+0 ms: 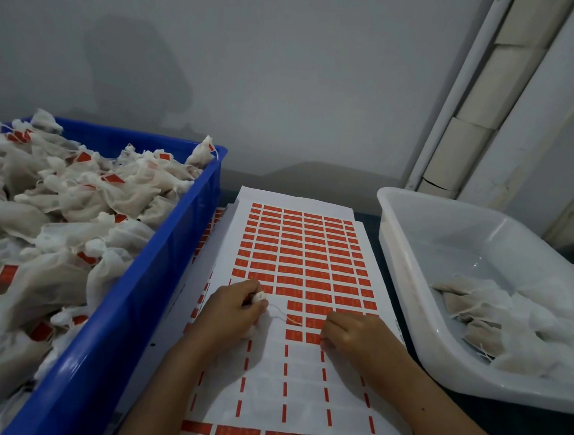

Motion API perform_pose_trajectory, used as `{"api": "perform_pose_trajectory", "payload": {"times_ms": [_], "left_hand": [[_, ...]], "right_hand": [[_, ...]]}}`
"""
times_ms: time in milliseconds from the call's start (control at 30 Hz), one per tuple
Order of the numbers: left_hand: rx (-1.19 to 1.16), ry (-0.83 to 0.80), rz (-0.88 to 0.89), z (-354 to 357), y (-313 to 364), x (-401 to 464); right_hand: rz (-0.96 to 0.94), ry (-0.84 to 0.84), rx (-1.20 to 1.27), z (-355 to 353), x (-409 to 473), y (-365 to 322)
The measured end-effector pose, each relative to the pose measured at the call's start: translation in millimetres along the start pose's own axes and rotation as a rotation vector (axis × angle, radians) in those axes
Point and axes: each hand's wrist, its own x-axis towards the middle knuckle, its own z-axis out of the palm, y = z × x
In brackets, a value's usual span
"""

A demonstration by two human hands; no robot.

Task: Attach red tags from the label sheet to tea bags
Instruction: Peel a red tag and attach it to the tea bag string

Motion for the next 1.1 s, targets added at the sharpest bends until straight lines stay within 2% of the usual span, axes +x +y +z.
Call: {"api": "perform_pose_trajectory", "payload": {"times_ms": [600, 900, 1000, 1100], "left_hand": [[0.033, 0.001, -0.017, -0.1, 2.3, 1.2], [0.046, -0.006, -0.03, 0.1, 2.1, 0.6], [0.036, -0.012, -0.038, -0.5, 2.4, -0.7], [0.02, -0.004, -0.047, -0.4, 2.7, -0.7]], "right_hand": [[0.006, -0.009, 0.019, -4.6, 0.0, -0.3], [0.076, -0.048, 0.046, 1.3, -0.2, -9.1], [0.157, -0.088, 0.128, 5.5, 1.1, -10.1], [0.343, -0.185, 0.394, 11.8, 6.5, -13.7]]}}
